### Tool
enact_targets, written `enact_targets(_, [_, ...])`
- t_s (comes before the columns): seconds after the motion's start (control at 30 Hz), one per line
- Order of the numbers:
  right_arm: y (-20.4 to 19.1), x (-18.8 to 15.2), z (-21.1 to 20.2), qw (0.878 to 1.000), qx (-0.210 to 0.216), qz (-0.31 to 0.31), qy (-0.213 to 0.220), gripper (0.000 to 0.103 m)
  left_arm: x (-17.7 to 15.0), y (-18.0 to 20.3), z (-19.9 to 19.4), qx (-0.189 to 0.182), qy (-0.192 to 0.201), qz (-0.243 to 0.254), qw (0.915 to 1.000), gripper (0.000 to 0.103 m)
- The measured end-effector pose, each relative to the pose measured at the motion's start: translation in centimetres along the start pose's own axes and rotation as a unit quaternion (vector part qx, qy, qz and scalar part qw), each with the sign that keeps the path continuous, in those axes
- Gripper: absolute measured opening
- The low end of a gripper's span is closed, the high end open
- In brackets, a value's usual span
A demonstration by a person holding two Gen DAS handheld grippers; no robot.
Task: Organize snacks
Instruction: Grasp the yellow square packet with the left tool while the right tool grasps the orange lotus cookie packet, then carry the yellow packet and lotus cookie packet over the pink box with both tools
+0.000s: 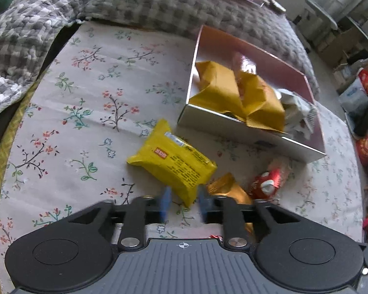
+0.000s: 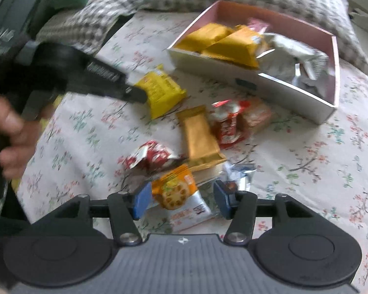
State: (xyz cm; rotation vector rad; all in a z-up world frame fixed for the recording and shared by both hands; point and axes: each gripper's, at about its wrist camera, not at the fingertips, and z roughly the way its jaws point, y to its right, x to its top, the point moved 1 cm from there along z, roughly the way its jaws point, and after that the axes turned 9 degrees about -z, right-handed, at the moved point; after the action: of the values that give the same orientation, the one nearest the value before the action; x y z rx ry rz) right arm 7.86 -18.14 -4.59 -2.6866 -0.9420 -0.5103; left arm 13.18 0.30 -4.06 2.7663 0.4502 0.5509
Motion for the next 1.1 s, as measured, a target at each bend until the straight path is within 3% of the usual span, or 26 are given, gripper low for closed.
enact_targets(0.17, [-0.7,-0.5,1.8,0.999,-0.012,-0.037,-0.024,0.05,-0.1,1.9,1.0,0.014,0.01,0.043,0.9989,0.076])
enact_targets(0.23, [-1.1,-0.7,2.5,0.998,-0.01,-0.049,-0.03,0.046,0.3,2.2,1.8,0.032,0.008,0.044,0.9985,0.079])
enact_targets(0.43, [-1.1,-0.5,3.2,0.998,-0.023,-0.047,-0.038,0.035,2.1,1.3,4.5,0.054,0.01,-0.023,0.9982,0.084])
enact_targets(0.5, [-0.8,-0.3,2.8,0.998,-0.024,-0.04,-0.035,0.035,2.3,1.6,4.6,0.067,0.016,-0.008,0.9976,0.081])
enact_targets(0.57, [-0.4,-0.2,2.3,0.999,-0.021,-0.034,-0.032,0.035,2.4,1.5,4.4,0.067,0.026,0.002,0.9974,0.056])
enact_targets(0.67, [0.1,-0.2,1.3,0.999,-0.017,-0.026,-0.021,0.035,2.5,0.6,3.8,0.055,0.022,-0.002,0.9983,0.046])
enact_targets(0.87, [0.1,0.1,-0.1,1.0,-0.015,-0.017,0.001,0.035,1.8,-0.2,1.9,0.04,0.018,0.011,0.999,0.037])
enact_targets(1.1, [0.4,0.4,-1.8,1.0,-0.005,-0.009,0.028,0.035,0.6,0.2,-1.1,0.021,0.027,0.039,0.9987,0.037])
